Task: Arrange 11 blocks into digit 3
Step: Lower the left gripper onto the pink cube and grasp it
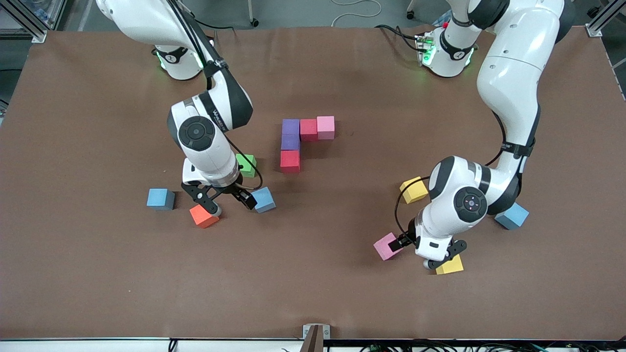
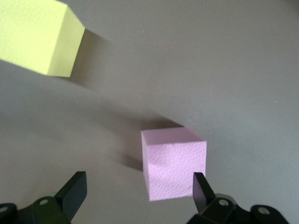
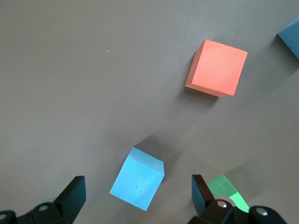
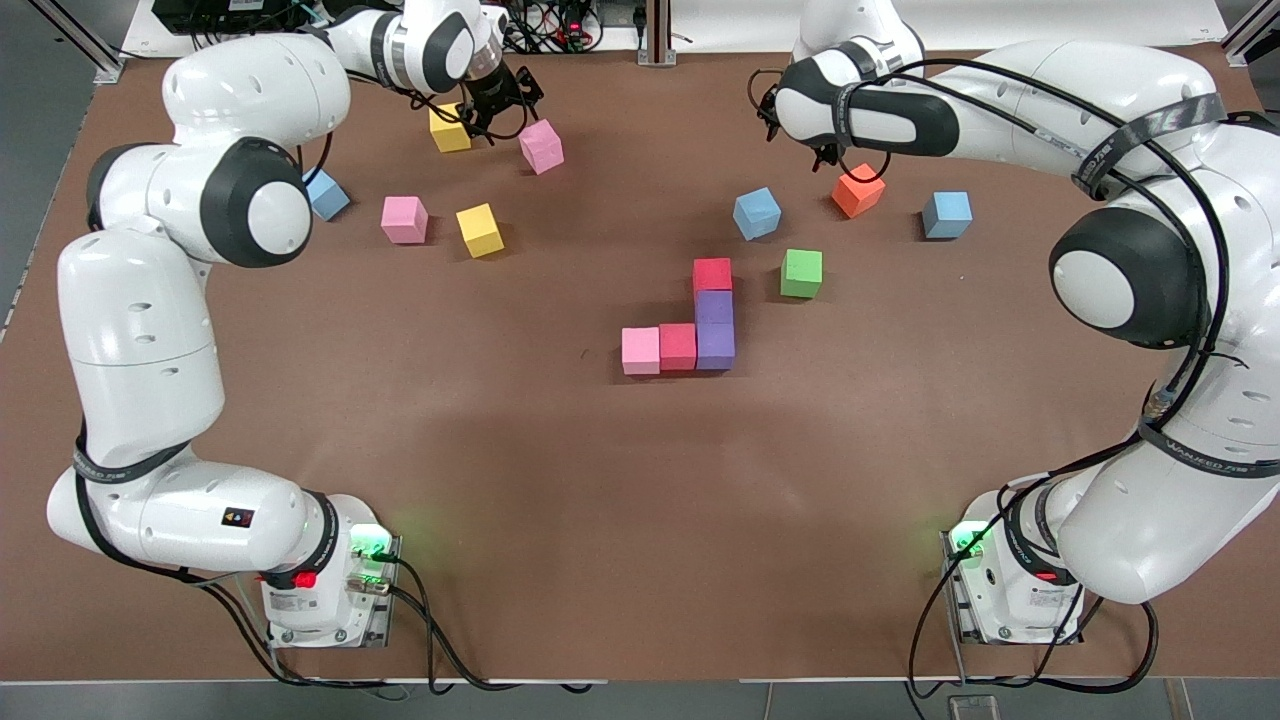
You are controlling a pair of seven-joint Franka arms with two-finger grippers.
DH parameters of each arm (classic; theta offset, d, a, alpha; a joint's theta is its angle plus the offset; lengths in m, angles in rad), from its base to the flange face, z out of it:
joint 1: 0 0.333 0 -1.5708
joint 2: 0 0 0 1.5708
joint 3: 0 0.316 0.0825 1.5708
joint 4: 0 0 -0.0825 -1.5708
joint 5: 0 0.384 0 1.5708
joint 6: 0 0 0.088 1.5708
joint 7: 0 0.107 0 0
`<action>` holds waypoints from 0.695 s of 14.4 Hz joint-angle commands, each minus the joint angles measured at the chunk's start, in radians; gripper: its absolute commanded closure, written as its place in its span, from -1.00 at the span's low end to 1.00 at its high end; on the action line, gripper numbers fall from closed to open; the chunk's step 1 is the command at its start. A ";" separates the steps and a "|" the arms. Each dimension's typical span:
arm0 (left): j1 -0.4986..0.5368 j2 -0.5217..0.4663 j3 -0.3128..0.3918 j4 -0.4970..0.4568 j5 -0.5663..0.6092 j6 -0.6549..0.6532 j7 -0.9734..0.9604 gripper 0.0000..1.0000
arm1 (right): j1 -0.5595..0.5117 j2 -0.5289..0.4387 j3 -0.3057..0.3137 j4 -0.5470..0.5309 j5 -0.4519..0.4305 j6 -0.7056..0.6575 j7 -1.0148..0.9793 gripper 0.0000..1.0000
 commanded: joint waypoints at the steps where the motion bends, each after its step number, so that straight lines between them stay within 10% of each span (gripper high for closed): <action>1: -0.031 0.061 0.007 0.077 -0.002 0.050 -0.004 -1.00 | 0.000 -0.008 0.007 -0.015 -0.019 0.015 0.034 -1.00; 10: -0.097 0.124 0.078 0.079 -0.002 0.123 -0.001 -1.00 | 0.013 0.054 0.007 -0.018 -0.016 0.089 0.125 -1.00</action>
